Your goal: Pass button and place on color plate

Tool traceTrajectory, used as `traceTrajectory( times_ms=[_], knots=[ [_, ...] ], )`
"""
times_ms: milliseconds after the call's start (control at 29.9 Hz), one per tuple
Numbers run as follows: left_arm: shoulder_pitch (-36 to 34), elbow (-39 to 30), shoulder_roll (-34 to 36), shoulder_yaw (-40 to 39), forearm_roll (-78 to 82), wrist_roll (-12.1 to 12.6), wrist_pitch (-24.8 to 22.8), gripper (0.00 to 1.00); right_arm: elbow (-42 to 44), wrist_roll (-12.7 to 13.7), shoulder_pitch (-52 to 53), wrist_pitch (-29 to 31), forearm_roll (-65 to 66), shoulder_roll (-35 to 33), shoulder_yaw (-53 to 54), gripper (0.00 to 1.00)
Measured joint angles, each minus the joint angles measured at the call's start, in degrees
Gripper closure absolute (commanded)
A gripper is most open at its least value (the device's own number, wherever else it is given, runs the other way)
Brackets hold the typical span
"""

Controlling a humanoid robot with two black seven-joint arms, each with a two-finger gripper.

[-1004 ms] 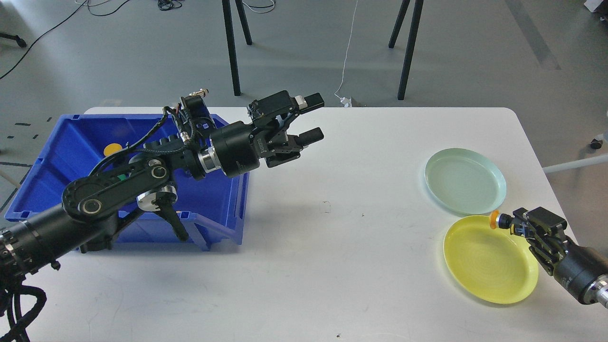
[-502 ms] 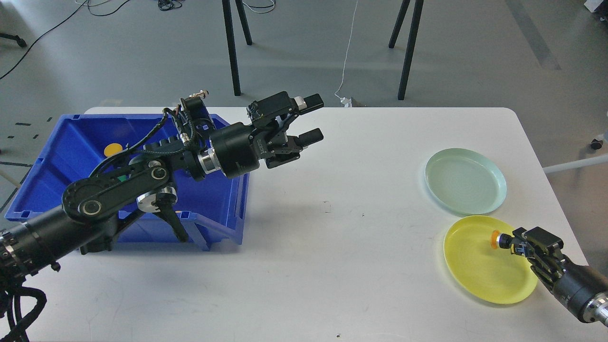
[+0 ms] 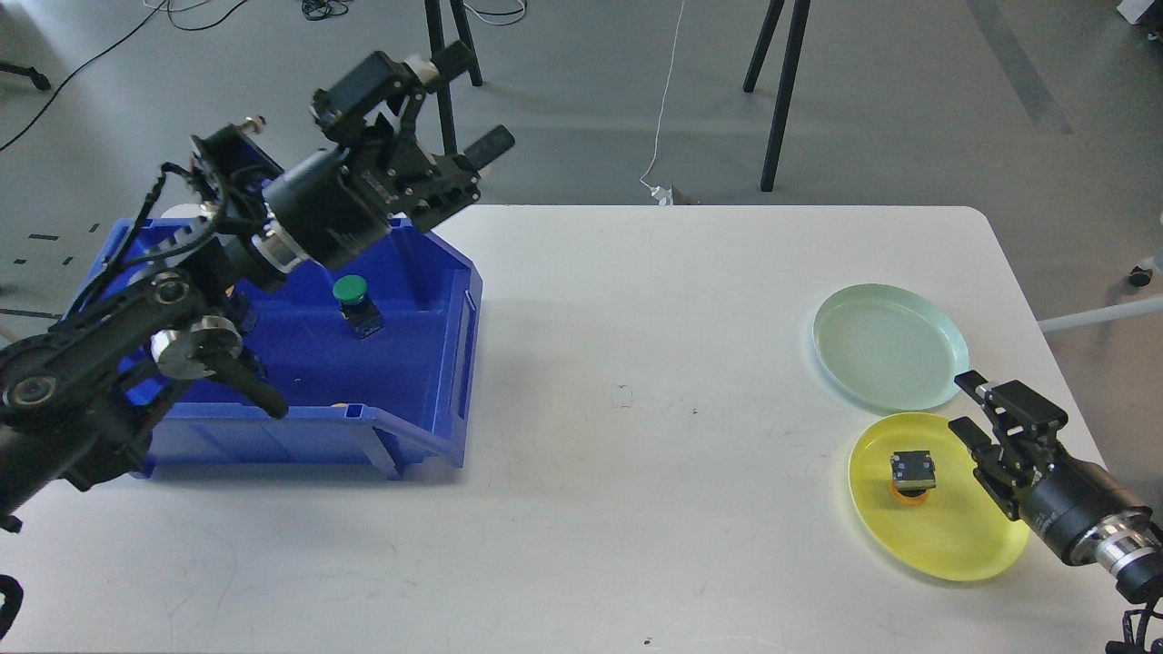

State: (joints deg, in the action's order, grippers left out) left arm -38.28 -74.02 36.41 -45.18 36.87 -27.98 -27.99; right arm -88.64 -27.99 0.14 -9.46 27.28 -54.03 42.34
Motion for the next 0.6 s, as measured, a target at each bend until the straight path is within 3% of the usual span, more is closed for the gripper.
traceTrajectory(
  times_ms=[167,301,468,602],
  knots=[
    [-3.83,-0.75,17.69,2.12,8.81,0.00,-0.02,0.01,-0.29,0.00,0.39,8.59,-6.31,2.03,10.71,0.31],
    [-11.81,-0.05,25.66,10.04,25.02,-0.01,-0.02,0.01,-0.04,0.00,0.54,14.96,-11.56,4.04,16.85,0.30],
    [-17.44,2.37,27.53,21.47,55.12,-0.03,-0.02,0.02,0.47,0.00,0.91,18.67,-15.43,4.60,19.53,0.28],
    [-17.69,8.23,23.30,26.96,76.46,-0.03,-0.02,0.03,1.16,0.00,0.99,19.14,-15.76,4.70,19.60,0.28]
  ],
)
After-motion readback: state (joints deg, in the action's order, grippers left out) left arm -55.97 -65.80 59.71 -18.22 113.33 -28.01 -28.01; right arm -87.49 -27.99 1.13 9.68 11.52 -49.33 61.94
